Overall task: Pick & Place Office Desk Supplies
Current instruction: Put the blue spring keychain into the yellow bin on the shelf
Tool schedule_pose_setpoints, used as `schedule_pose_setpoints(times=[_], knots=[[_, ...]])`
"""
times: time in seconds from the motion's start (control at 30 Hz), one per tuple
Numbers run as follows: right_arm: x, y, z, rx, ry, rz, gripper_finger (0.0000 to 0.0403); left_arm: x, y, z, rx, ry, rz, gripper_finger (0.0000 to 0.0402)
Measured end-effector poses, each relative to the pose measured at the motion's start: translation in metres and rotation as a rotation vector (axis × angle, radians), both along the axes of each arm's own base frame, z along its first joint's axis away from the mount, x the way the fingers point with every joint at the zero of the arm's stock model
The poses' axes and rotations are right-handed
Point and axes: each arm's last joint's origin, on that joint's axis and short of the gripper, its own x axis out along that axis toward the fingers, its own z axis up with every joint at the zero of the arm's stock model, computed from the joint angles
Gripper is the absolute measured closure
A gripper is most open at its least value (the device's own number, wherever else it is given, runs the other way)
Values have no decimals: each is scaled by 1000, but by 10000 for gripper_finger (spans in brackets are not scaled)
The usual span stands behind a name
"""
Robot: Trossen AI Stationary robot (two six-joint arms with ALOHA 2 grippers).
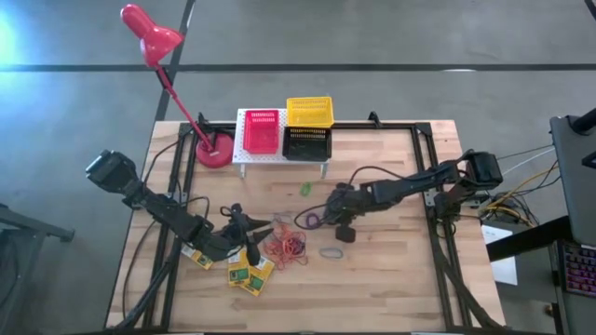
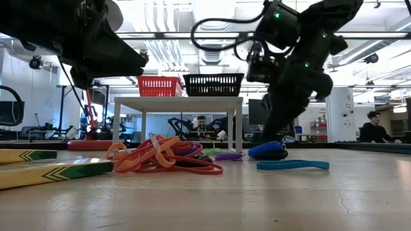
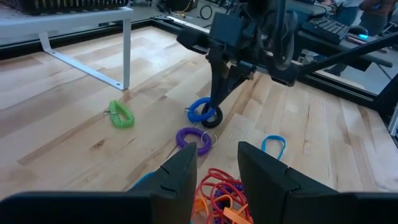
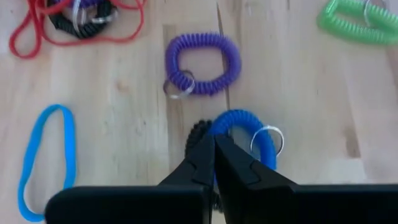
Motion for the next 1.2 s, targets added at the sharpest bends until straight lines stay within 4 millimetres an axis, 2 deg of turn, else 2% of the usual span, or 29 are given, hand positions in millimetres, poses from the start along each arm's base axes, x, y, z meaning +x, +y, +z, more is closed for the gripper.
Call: schedule_pose_setpoints(times=[0.13,0.27,0.43,0.57,0.7,0.83,1.03,1.2], knots=[[3,-2,4,5,-16,-20,394,0,0,0,0,0,0,279],[3,-13,4,32,-11,-121,385,0,0,0,0,0,0,279],[-3,-29,-3,73,74,-252,325,0,0,0,0,0,1,279],[-4,-31,-11,84,104,-261,271,0,0,0,1,1,1,279],[-2,-30,-19,101,136,-256,247,0,1,-1,5,8,1,279],[-2,-30,-23,96,147,-257,272,0,1,-1,7,12,2,279],[-3,-29,-13,94,114,-248,374,-1,1,-2,0,11,5,279],[-4,-27,8,96,42,-231,378,-1,1,-2,-6,10,7,279]])
